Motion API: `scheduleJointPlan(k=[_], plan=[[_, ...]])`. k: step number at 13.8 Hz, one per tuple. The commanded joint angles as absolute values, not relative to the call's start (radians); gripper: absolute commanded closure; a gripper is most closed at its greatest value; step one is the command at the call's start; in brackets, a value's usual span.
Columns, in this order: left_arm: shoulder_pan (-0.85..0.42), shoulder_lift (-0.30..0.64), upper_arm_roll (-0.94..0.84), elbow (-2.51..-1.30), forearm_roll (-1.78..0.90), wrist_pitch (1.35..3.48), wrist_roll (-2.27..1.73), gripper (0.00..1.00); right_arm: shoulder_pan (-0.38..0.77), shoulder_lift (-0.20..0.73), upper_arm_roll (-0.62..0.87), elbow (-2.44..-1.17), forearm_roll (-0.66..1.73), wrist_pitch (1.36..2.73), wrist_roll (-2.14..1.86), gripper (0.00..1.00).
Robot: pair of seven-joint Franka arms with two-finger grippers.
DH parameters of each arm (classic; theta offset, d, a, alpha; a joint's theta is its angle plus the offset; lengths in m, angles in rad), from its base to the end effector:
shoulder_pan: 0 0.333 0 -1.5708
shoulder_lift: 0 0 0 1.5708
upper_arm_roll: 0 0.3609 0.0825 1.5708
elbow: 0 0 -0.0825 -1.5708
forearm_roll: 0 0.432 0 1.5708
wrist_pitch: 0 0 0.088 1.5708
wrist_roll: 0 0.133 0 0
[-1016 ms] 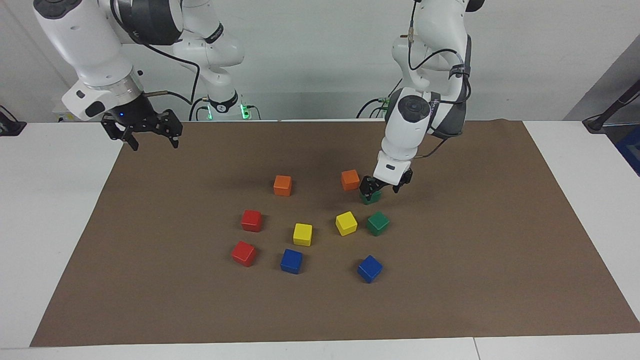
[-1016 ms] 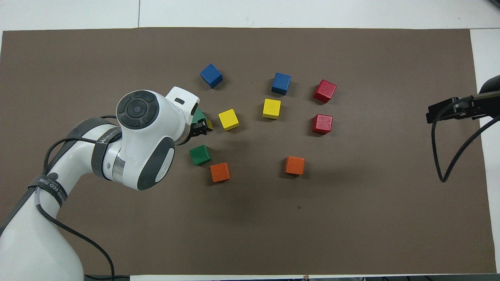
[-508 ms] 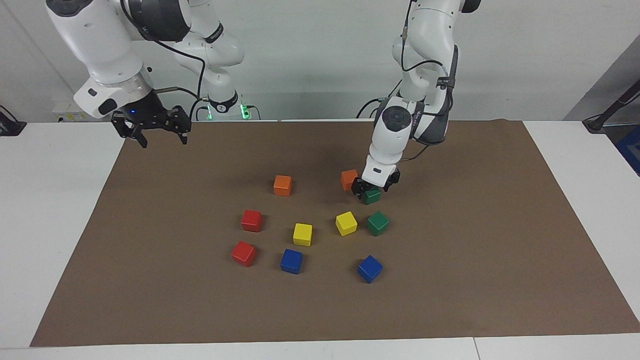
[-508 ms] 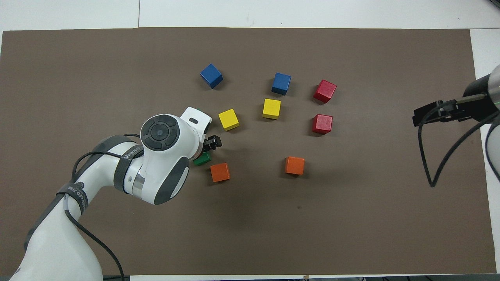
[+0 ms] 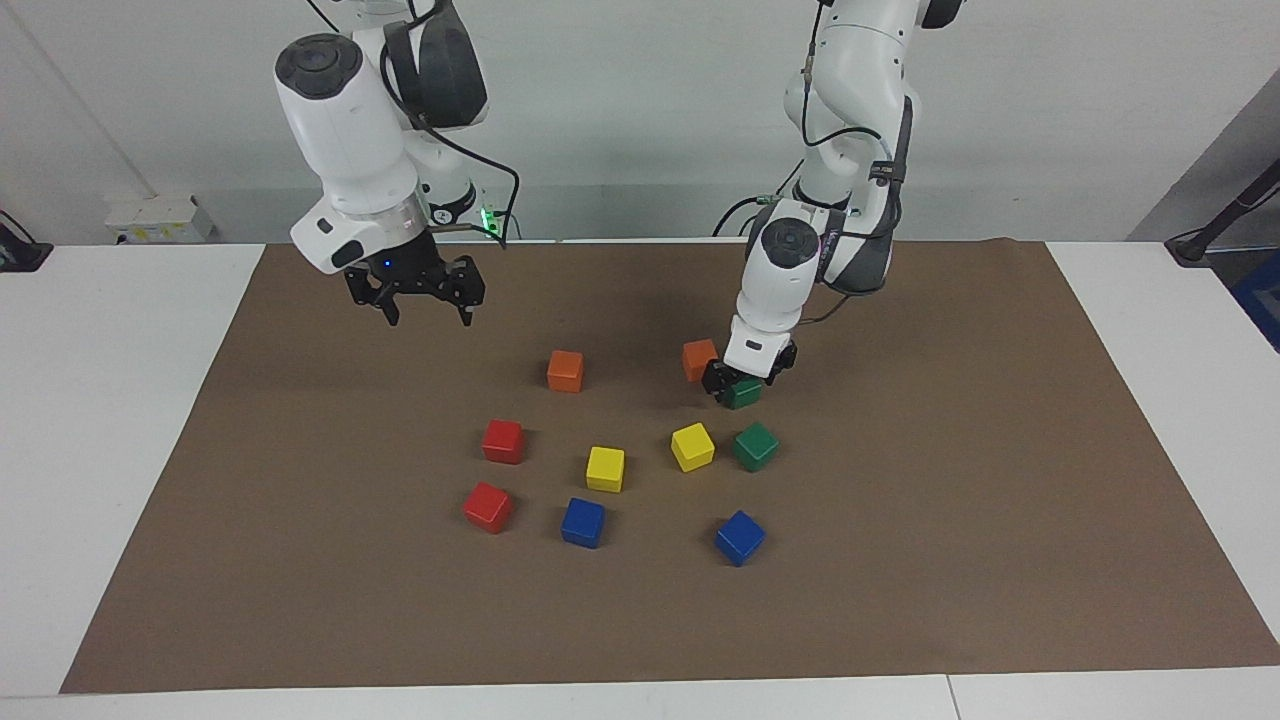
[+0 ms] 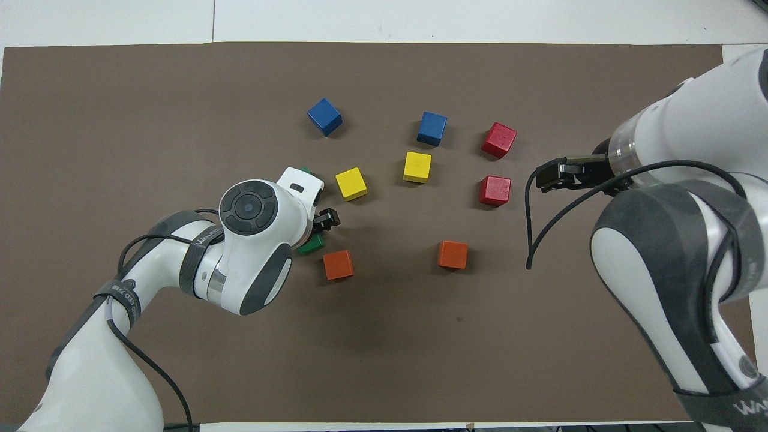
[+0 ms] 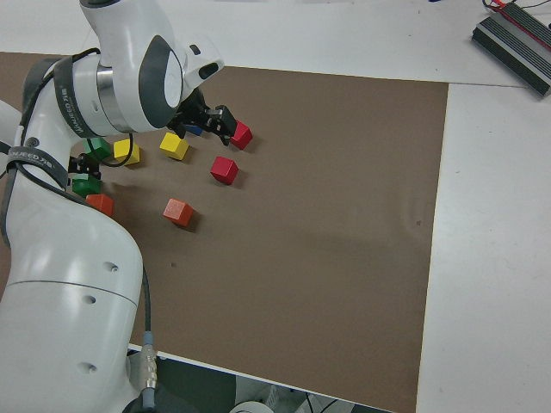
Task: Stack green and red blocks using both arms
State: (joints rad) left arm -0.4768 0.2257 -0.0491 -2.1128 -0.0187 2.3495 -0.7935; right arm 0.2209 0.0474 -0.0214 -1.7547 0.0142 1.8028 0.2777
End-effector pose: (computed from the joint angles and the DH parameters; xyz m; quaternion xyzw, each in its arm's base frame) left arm 0.5350 -0.3109 0.2938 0.9900 0.1405 -0.0030 0.0131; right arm 0.6142 0.1260 0.5379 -0.9992 0.0407 0.0012 0.0063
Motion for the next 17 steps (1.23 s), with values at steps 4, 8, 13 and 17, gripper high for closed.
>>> scheduleJointPlan(k=[4,8,13,17], plan=[[-0.406,0.158,-0.015,-2.088,0.0,2.237,-0.628,1.0,0.264,0.211,-0.021,-1.805,0.025,2.041,0.454,0.0],[-0.14,0.143,-0.017,-1.999,-0.002,2.109,-0.159,1.0,0.268,0.279,-0.023,-1.806,0.025,2.13,0.489,0.0],[0.014,0.218,-0.012,-1.993,0.0,2.272,0.222,1.0,0.268,0.351,-0.023,-1.813,0.025,2.195,0.529,0.0],[0.044,0.294,-0.011,-1.973,0.011,2.327,0.295,1.0,0.285,0.37,-0.023,-1.859,0.009,2.266,0.522,0.0]])
